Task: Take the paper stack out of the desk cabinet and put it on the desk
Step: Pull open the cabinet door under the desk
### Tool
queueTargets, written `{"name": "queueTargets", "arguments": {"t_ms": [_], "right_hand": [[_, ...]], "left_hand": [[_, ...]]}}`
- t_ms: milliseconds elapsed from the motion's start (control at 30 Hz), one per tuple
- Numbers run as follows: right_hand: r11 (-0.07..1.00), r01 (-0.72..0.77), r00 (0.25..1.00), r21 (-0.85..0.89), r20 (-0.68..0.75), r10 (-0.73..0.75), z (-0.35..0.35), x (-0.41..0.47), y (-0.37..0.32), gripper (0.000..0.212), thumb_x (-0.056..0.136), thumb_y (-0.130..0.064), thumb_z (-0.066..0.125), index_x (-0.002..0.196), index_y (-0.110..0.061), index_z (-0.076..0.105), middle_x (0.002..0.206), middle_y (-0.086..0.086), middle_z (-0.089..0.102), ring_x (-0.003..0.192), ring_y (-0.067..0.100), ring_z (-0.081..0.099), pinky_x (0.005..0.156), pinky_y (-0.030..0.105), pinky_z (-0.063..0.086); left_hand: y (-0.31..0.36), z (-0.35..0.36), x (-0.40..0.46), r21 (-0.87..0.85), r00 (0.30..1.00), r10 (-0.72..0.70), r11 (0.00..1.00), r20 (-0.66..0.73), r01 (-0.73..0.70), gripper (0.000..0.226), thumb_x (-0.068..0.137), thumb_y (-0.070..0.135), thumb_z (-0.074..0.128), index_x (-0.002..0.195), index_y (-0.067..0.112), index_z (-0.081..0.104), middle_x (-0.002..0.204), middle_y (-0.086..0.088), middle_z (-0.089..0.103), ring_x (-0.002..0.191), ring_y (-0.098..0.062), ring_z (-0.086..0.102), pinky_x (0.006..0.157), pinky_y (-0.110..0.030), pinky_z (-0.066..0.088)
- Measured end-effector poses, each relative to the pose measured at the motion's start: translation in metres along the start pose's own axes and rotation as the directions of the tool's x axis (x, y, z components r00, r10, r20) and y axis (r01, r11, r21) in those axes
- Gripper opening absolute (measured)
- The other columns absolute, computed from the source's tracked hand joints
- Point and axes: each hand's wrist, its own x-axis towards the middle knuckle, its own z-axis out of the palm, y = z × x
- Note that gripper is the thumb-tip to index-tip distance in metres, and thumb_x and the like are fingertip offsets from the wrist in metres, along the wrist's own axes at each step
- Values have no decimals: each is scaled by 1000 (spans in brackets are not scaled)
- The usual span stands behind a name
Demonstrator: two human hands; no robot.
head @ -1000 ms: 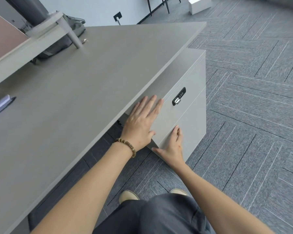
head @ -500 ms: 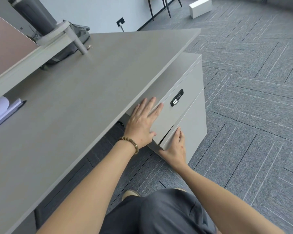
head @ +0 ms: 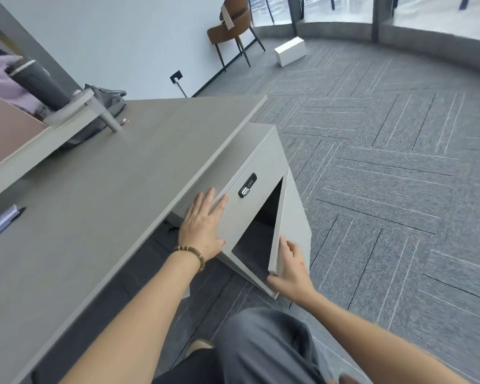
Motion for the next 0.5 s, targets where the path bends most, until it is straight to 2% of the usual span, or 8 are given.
{"name": "queueTargets", "arguments": {"t_ms": [133, 267, 367, 433, 500], "right_hand": [[1000, -7, 1000, 30, -6, 7, -26, -13, 17, 101, 69, -22, 71, 157, -23, 20, 135, 4, 40, 128, 23, 43, 106, 29, 39], [998, 10, 1000, 64, -7, -10, -62, -19, 36, 96, 59, -31, 67, 150, -26, 38, 118, -2, 47, 115, 20, 55, 99, 37, 50], [996, 24, 999, 85, -24, -22, -89, -23, 48, 87, 61, -16, 66, 145, -25, 46, 115, 0, 52, 111, 16, 58, 93, 39, 54], [995, 15, 999, 98, -42, -11, -108, -26, 54, 79, 66, -9, 64, 143, -22, 51, 115, 2, 56, 111, 16, 60, 90, 34, 56], [992, -16, 999, 122, -50, 23, -128, -26, 61, 74, 70, 1, 63, 141, -17, 53, 115, 2, 59, 110, 17, 61, 83, 19, 55]], "left_hand": [[8, -4, -2, 29, 999, -37, 999, 35, 36, 110, 80, 34, 77, 158, 35, -2, 168, -1, -11, 155, -25, -6, 126, -38, 5], [15, -9, -3, 66, 996, -55, 997, 64, 51, 111, 80, 34, 76, 159, 33, -4, 168, -4, -14, 155, -28, -7, 127, -39, 4], [21, -11, -4, 73, 993, -92, 994, 78, 87, 114, 77, 37, 77, 159, 32, -3, 168, -4, -13, 155, -30, -7, 126, -42, 9], [27, -12, -5, 72, 989, -120, 991, 85, 114, 116, 75, 39, 77, 158, 34, -4, 167, -5, -13, 154, -31, -7, 126, -43, 10], [32, -12, -5, 81, 986, -139, 988, 89, 132, 118, 73, 41, 77, 158, 35, -5, 167, -7, -13, 154, -32, -7, 126, -45, 9]]}}
